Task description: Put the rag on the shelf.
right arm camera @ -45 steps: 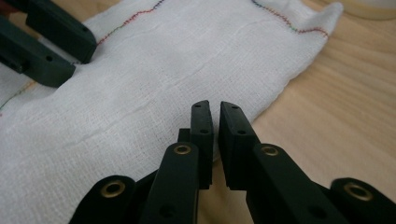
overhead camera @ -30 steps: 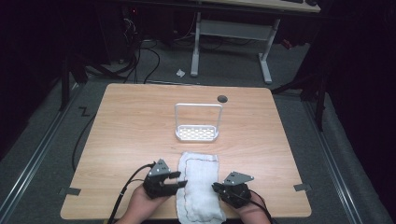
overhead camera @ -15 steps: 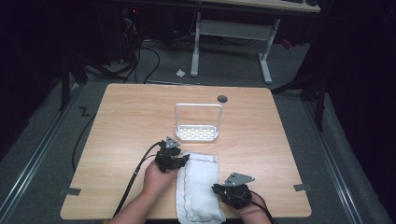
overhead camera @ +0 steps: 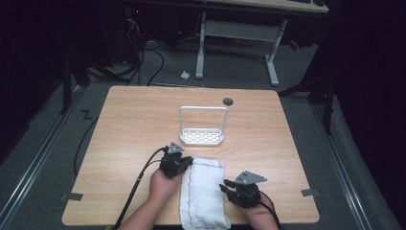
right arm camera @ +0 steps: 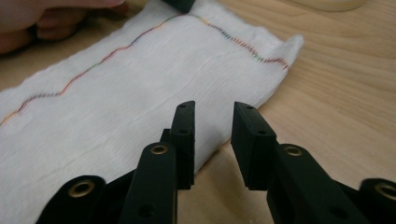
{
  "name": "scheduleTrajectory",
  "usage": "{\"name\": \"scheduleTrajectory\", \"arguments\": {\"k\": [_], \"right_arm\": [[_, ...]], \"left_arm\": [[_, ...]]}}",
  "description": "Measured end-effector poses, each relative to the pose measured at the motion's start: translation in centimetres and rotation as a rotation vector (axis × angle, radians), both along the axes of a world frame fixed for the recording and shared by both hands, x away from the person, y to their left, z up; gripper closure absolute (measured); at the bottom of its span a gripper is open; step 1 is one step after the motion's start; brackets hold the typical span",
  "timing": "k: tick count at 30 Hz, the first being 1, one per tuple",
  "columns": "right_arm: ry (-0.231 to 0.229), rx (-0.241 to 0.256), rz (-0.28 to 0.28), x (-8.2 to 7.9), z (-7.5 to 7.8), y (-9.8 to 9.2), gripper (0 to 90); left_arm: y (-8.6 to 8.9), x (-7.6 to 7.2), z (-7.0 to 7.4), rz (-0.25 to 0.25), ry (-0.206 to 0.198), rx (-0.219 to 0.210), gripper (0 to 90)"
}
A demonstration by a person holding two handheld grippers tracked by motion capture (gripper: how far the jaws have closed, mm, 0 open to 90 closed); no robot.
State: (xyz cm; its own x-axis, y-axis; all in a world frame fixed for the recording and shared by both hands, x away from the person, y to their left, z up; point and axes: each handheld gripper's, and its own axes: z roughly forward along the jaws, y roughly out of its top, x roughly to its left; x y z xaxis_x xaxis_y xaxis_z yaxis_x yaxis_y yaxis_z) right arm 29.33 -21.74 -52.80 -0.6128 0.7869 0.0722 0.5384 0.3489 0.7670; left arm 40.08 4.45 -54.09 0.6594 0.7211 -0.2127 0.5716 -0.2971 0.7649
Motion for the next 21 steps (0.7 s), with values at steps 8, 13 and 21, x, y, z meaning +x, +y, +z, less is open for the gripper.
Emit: {"name": "scheduleTrajectory", "arguments": {"k": [8, 13, 21], "right_arm": [[-0.04, -0.01, -0.135, 4.7, 0.3, 0.7, 62.6], [-0.008, 0.005, -0.178, 6.7, -0.5, 1.8, 70.0], [0.006, 0.0, -0.184, 6.9, -1.1, 2.1, 80.3]], "left_arm": [[0.1, 0.0, 0.0, 0.013, 0.001, 0.002, 83.2], [0.2, 0.0, 0.0, 0.023, 0.003, 0.0, 83.1], [0.4, 0.1, -0.1, 0.025, 0.021, -0.021, 83.2]]}}
